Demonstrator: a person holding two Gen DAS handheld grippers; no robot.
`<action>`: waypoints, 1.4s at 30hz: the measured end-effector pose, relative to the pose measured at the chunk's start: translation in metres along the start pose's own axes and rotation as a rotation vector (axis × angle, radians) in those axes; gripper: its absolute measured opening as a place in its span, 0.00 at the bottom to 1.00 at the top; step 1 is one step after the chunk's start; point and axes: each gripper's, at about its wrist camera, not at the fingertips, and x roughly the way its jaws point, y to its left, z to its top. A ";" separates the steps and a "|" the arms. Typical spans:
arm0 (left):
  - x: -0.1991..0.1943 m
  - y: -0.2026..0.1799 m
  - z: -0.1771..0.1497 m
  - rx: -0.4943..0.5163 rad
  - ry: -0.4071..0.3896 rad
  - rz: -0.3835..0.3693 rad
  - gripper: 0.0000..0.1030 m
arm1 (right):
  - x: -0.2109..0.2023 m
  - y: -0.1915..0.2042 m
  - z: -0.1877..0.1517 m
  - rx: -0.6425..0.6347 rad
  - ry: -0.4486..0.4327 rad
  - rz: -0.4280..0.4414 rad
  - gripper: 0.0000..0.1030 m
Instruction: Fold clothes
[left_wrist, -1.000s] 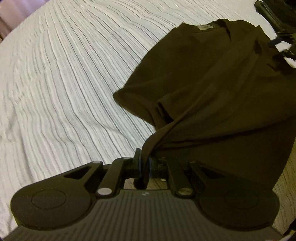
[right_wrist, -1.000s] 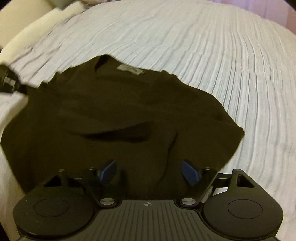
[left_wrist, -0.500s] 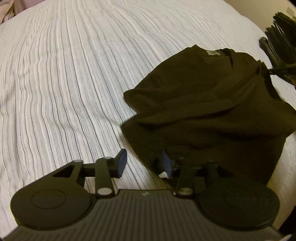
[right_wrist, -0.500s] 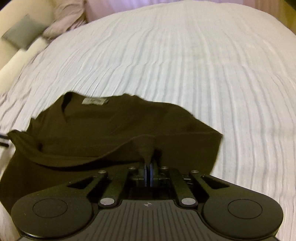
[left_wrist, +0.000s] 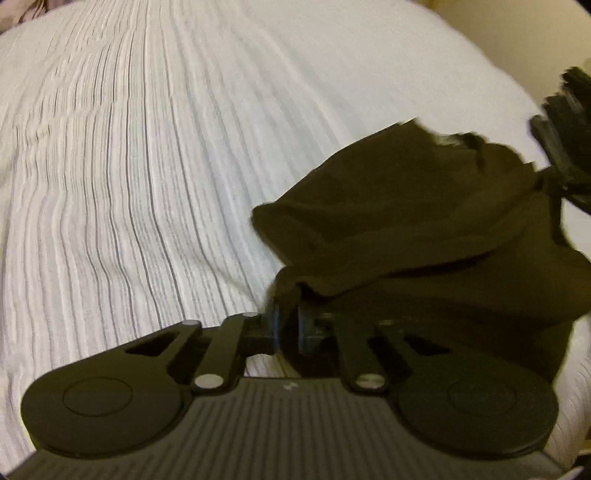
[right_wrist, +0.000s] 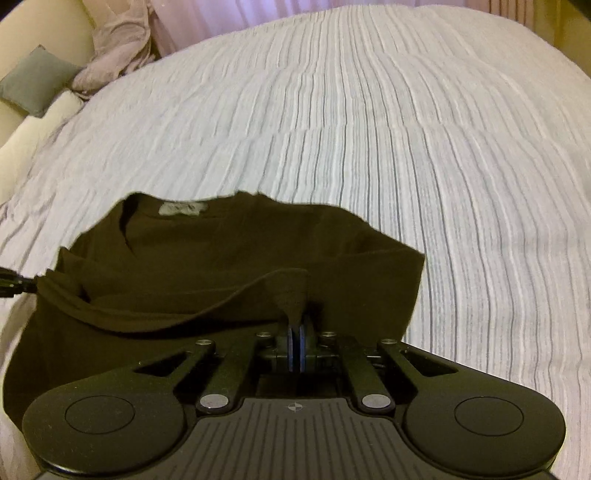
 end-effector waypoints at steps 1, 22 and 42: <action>-0.013 -0.002 -0.001 0.011 -0.026 -0.002 0.04 | -0.007 0.002 0.001 0.003 -0.017 -0.002 0.02; 0.053 0.003 0.104 -0.008 -0.005 0.074 0.05 | 0.009 -0.043 0.052 0.013 -0.112 -0.111 0.01; 0.030 -0.010 0.078 -0.089 -0.071 0.122 0.23 | 0.003 -0.024 0.038 0.087 -0.123 -0.061 0.57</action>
